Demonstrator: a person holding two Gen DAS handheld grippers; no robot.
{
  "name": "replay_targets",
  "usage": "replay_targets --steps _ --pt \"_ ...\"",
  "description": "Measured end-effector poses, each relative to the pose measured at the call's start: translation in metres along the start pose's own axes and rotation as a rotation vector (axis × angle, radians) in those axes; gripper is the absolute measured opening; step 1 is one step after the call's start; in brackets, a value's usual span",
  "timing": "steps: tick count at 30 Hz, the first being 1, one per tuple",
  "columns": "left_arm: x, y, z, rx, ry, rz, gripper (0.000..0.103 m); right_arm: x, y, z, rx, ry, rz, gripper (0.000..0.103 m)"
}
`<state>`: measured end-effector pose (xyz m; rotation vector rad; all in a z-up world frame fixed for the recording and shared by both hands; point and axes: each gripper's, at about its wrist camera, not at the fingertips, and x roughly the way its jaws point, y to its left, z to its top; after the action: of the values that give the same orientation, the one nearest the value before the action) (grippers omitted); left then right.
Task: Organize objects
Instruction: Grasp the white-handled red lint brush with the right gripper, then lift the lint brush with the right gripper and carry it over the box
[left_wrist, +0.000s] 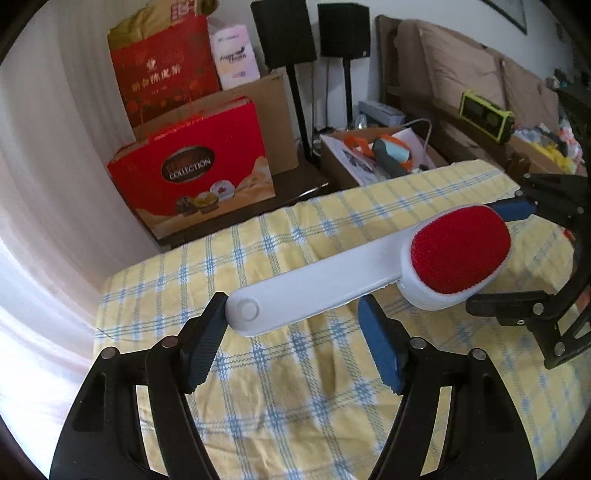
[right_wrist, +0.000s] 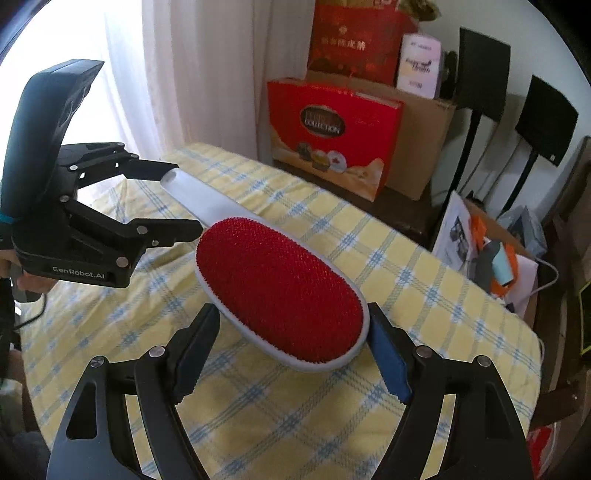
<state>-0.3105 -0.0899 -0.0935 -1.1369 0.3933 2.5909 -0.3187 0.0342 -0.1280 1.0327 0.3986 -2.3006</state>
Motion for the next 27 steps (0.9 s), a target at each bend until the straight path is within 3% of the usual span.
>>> replay_targets --steps 12,19,23,27 --pt "-0.053 -0.036 0.001 0.022 -0.031 -0.002 0.068 -0.065 0.014 -0.017 -0.002 -0.039 -0.046 0.080" --pt "-0.091 -0.077 -0.011 0.085 -0.057 -0.002 0.068 -0.109 0.032 -0.049 0.008 -0.053 -0.114 0.080" --pt "-0.110 -0.103 -0.013 0.116 -0.084 0.076 0.060 -0.139 0.034 -0.066 0.028 -0.087 -0.121 0.080" --pt "-0.127 -0.116 -0.011 0.084 -0.085 0.045 0.060 -0.170 0.040 -0.076 0.031 -0.123 -0.147 0.080"
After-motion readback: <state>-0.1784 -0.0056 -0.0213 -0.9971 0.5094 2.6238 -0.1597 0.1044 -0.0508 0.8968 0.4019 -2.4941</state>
